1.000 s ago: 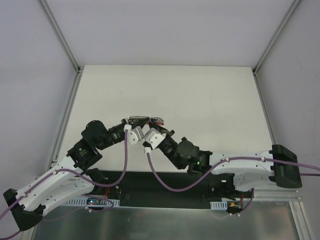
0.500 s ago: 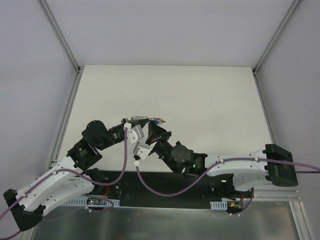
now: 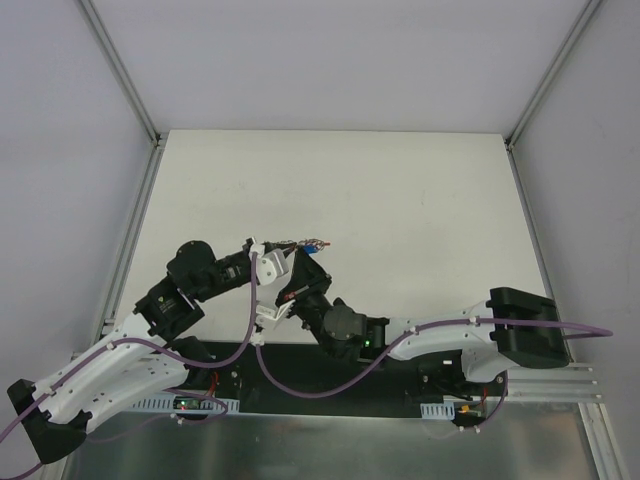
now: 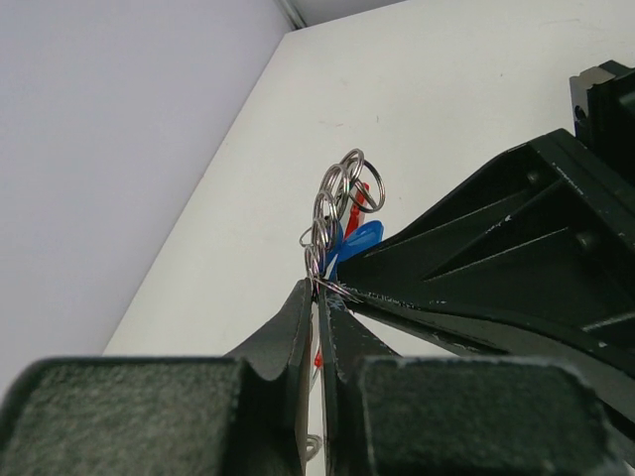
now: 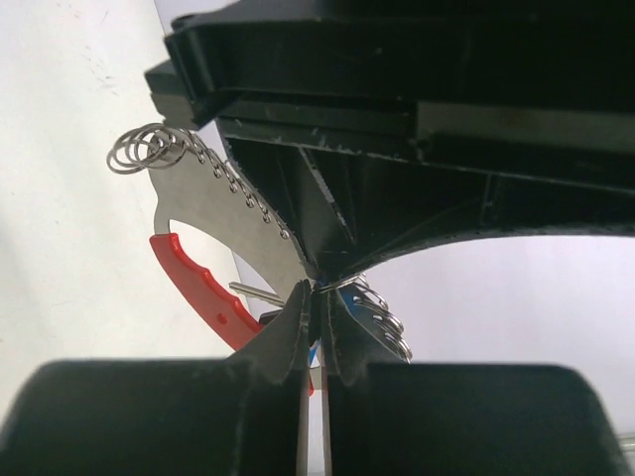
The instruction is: Remove the keys from the keyring
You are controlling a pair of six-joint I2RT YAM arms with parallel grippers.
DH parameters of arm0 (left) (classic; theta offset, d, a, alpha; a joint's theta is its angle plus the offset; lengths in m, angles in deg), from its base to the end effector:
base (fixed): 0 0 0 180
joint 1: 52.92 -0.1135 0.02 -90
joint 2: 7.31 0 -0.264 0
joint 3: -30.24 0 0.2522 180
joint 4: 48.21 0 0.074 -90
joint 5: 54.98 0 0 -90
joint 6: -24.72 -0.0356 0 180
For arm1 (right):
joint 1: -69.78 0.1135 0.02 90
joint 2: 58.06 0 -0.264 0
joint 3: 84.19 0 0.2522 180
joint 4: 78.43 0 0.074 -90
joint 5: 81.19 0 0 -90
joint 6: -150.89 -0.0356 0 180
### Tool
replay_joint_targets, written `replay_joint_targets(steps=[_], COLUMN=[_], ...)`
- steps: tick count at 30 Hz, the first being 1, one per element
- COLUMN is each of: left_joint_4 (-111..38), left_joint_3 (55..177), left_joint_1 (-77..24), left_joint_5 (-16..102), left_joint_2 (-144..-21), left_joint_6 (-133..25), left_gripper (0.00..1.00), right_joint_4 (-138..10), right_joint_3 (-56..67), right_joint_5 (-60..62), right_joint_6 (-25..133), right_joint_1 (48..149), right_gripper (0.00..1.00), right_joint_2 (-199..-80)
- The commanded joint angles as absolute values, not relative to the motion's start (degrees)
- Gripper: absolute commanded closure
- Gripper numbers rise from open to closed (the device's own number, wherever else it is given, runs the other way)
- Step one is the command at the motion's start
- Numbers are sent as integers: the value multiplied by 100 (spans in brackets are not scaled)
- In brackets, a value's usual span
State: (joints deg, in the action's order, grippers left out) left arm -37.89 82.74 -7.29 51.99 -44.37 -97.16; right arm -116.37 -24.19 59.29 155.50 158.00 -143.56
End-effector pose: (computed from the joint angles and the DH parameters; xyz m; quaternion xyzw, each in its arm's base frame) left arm 0.1045 -0.1217 0.3494 0.5027 0.4523 -0.1862 0.7127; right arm 0.0374 0.3203 0.2889 -0.5746 0.3183 -0.3060 0.6892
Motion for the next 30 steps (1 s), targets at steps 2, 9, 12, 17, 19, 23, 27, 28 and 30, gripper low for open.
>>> replay_joint_targets(steps=[2, 9, 12, 17, 19, 23, 27, 28, 30], left_joint_4=[-5678, -5713, -5695, -5476, -5406, -5239, -5194, -5186, -5151], left_joint_3=[8505, 8320, 8215, 8206, 8214, 8249, 8258, 8258, 8285], left_joint_1=[-704, -704, -704, -704, -704, -695, -695, -704, -704], left_joint_5=[5769, 5954, 6067, 6314, 6402, 6490, 6507, 6516, 6499], left_joint_2=[-4238, -4186, -4159, -4080, -4080, -4062, -4062, -4062, -4071], left_joint_6=[-9587, -9824, -9956, -10149, -10193, -10264, -10290, -10299, -10299], left_gripper=[100, 100, 100, 100, 100, 100, 100, 100, 100], right_joint_4=[-11125, -11344, -11318, -9945, -9344, -7412, -6494, -6180, -6063], right_joint_3=[-2508, -2438, -2455, -2508, -2482, -2236, -1912, -1867, -1797], right_joint_5=[5161, 5407, 5443, 5118, 4829, 3994, 3439, 3256, 3053], right_joint_6=[15485, 15230, 14993, 13922, 13160, 11848, 11196, 11091, 10871], right_joint_1=[16110, 16118, 16153, 16320, 16382, 16417, 16417, 16408, 16391], right_gripper=[99, 87, 68, 45, 34, 34, 35, 35, 34], right_joint_2=[-14780, -14640, -14394, -13395, -13068, -12180, -11530, -11441, -11248])
